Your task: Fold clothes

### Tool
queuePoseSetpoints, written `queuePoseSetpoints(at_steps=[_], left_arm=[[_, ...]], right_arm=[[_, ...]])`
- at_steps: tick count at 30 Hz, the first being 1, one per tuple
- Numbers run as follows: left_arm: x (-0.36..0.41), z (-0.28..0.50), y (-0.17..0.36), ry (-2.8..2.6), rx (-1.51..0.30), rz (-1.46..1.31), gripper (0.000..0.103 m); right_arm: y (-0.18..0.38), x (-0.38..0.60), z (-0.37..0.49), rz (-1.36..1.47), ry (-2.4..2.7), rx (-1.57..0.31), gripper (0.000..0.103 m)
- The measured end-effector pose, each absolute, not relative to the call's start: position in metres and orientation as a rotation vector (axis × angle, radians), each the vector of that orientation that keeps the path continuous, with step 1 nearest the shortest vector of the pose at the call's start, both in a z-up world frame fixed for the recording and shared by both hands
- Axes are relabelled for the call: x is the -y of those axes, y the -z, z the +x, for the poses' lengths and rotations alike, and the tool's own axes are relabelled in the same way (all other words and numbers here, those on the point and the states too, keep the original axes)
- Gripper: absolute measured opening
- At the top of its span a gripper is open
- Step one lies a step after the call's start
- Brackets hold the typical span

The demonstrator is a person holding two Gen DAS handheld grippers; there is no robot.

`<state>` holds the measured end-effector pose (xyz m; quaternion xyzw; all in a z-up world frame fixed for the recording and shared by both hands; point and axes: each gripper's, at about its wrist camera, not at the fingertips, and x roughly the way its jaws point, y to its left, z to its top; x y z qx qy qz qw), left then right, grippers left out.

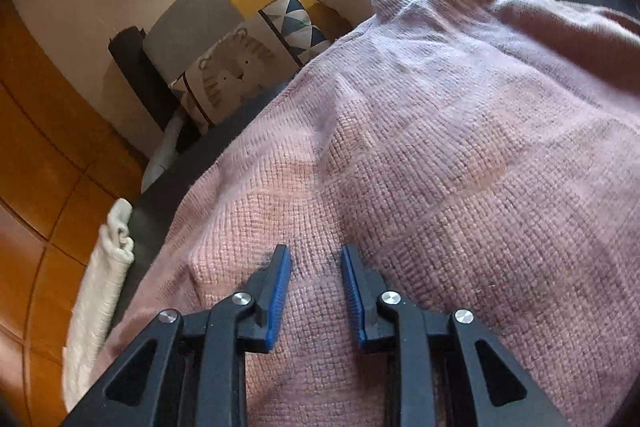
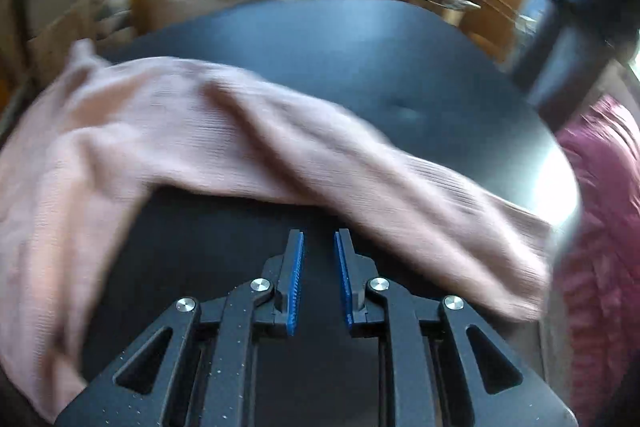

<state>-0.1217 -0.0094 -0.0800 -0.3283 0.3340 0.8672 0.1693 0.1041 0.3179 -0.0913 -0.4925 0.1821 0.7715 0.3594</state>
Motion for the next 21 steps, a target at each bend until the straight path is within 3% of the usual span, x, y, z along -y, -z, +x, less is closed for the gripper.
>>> queuePoseSetpoints(at_steps=[4,9,13,21], left_arm=[[0.002,-0.125,0.083,-2.472,-0.955,-0.925,0.027],[0.004,-0.125,0.083,-2.469,-0.937,-0.928,0.027],[0.003,-0.126,0.083,-2.474,-0.933,-0.923,0.027],[0.003,-0.128,0.083,-2.472,-0.913,-0.928,0.027]], right_arm=[[0.111,-0.360,0.105,-1.274,-1.938,-0.499,0.020],[0.105,-0.407,0.059,-1.311,-1.820,-0.229,0.020],[0.073,-0.397,0.046,-1.205,-1.937,-0.250,0.020],[0.100,-0.335,0.005,-1.320,-2.153,-0.282,0.020]])
